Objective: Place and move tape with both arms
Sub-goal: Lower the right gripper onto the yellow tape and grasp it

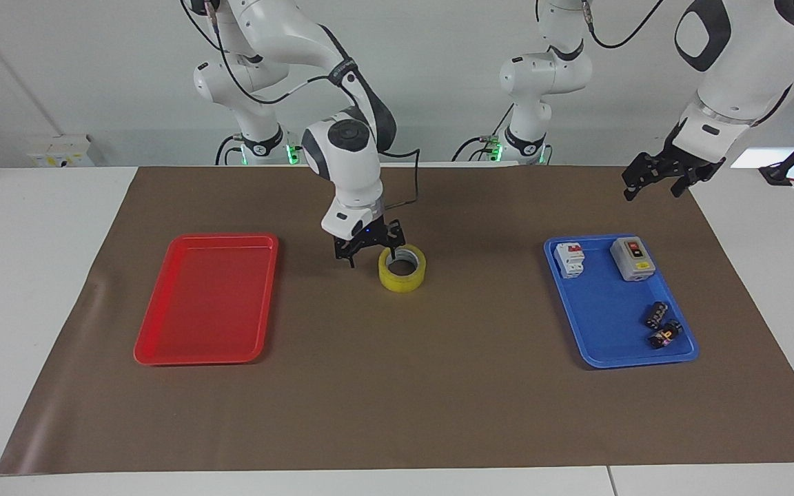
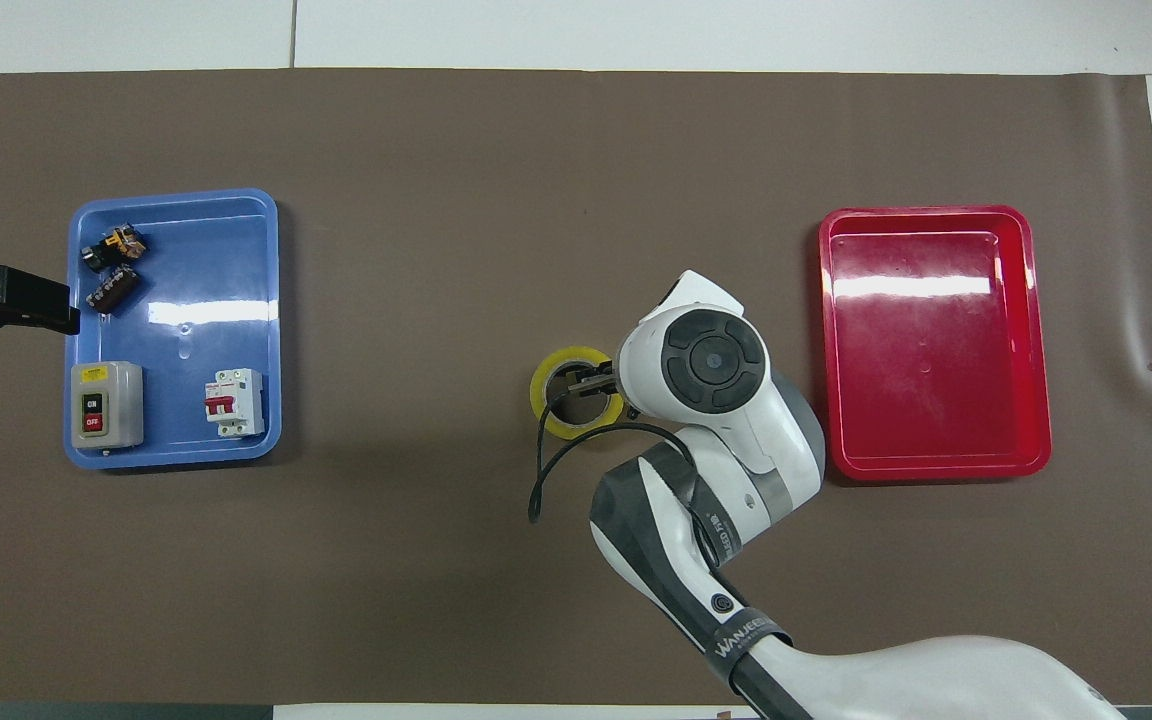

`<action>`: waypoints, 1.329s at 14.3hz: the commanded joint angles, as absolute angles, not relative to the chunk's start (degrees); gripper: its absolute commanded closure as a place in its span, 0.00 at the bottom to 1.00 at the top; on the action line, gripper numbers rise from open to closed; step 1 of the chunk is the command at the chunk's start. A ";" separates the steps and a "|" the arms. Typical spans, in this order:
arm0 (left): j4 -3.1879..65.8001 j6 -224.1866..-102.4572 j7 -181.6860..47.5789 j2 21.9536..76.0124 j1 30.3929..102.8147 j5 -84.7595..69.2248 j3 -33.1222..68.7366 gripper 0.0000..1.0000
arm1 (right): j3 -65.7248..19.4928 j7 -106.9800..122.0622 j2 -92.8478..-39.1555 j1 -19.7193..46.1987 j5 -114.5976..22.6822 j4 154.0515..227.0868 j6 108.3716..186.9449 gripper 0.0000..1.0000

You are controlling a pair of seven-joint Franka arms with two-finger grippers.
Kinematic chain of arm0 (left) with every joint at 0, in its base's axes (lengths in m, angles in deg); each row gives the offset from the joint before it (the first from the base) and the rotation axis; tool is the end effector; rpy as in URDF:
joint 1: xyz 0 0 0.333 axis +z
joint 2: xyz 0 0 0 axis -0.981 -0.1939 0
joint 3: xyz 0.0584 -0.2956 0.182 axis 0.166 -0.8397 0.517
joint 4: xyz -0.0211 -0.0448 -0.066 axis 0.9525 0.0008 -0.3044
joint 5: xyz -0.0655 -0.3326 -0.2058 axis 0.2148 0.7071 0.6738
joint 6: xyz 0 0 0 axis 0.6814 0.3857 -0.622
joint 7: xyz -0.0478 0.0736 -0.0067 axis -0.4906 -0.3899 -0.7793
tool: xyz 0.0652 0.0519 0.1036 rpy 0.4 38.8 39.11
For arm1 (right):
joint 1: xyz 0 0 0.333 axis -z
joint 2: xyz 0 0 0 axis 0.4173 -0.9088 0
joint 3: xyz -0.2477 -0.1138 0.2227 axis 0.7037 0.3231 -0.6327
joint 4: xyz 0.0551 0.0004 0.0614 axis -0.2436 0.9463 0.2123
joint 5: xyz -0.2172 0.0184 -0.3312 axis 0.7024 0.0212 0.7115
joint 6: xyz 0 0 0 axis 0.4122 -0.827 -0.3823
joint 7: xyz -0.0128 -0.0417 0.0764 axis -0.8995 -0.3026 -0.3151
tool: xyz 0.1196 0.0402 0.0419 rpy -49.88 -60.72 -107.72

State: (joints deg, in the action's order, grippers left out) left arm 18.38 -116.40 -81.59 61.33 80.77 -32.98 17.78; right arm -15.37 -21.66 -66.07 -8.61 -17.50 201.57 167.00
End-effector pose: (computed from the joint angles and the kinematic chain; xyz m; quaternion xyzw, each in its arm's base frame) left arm 0.5420 -0.0112 0.6081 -0.9998 0.0017 0.0213 0.0014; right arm 0.5263 0.3396 0.3442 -0.9942 -0.0886 -0.0472 0.0377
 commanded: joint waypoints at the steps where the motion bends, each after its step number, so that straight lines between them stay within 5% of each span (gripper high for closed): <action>1: 19.93 -115.47 -82.58 63.00 80.93 -31.50 17.67 0.00 | -15.48 -21.82 -68.67 -10.05 -18.71 201.60 169.37 0.00; 12: 19.93 -115.12 -82.41 63.00 80.05 -32.03 17.14 0.00 | -15.48 -18.21 -69.91 -9.61 -18.71 204.68 173.94 0.05; 13: 19.93 -115.11 -82.41 63.00 79.96 -32.03 17.06 0.00 | -15.48 -18.12 -69.91 -9.70 -18.71 204.77 173.94 0.16; 14: 19.93 -115.11 -82.41 63.00 79.96 -32.03 17.06 0.00 | -15.48 -18.04 -69.91 -9.61 -18.71 204.77 173.85 0.37; 16: 20.02 -115.20 -82.41 63.00 79.96 -32.03 17.06 0.00 | -15.48 -18.04 -69.91 -9.35 -18.71 204.68 173.59 0.93; 19: 20.37 -115.11 -82.41 63.17 79.96 -32.03 17.06 0.00 | -15.48 -18.47 -69.91 -9.17 -18.80 204.59 173.24 1.00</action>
